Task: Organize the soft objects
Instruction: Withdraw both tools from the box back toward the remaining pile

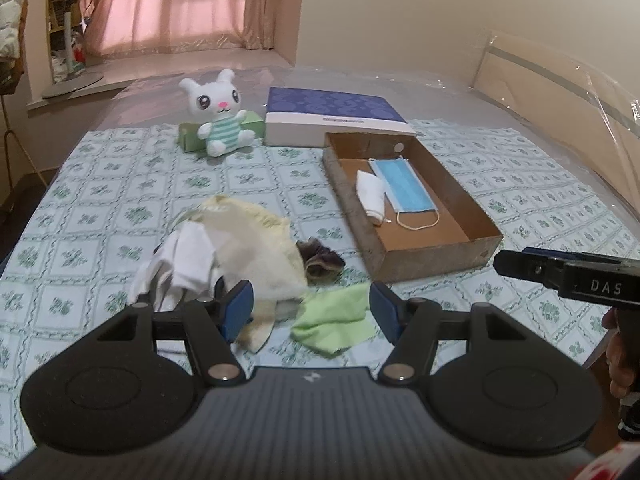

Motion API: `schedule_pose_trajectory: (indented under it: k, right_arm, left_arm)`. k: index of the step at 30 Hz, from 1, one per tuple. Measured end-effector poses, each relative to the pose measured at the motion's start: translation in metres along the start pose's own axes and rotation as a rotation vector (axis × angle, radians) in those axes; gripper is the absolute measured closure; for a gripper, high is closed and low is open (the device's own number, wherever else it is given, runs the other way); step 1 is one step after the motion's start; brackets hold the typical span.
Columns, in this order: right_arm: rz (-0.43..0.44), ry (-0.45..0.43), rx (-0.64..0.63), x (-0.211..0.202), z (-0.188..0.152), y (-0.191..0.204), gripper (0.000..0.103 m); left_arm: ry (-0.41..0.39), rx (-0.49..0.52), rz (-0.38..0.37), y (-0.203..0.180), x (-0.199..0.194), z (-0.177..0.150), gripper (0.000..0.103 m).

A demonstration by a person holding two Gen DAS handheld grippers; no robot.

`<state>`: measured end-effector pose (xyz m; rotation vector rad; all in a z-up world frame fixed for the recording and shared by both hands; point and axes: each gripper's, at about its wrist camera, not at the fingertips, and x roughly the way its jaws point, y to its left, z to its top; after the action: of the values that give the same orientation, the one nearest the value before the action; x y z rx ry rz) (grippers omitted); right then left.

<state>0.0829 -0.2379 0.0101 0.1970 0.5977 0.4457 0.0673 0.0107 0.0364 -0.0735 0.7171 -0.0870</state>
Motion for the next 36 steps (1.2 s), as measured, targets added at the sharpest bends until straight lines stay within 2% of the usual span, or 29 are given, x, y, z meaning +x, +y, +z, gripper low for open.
schedule_pose_trajectory:
  k: [8,15,29,36]
  right_arm:
    - [0.051,0.055,-0.015,0.010,-0.019,0.015,0.041]
    - [0.059,0.092,-0.062,0.026,-0.034,0.028,0.041]
    - [0.043,0.144,-0.117,0.065,-0.051,0.036,0.041]
    - [0.055,0.135,-0.135,0.089,-0.049,0.034,0.041]
  left_arm:
    - [0.029,-0.025,0.024,0.012,-0.006,-0.023,0.041]
    - [0.061,-0.035,0.046,0.018,-0.002,-0.037,0.041]
    - [0.095,-0.035,0.069,0.025,0.023,-0.042,0.041]
    - [0.111,-0.029,0.076,0.028,0.041,-0.039,0.041]
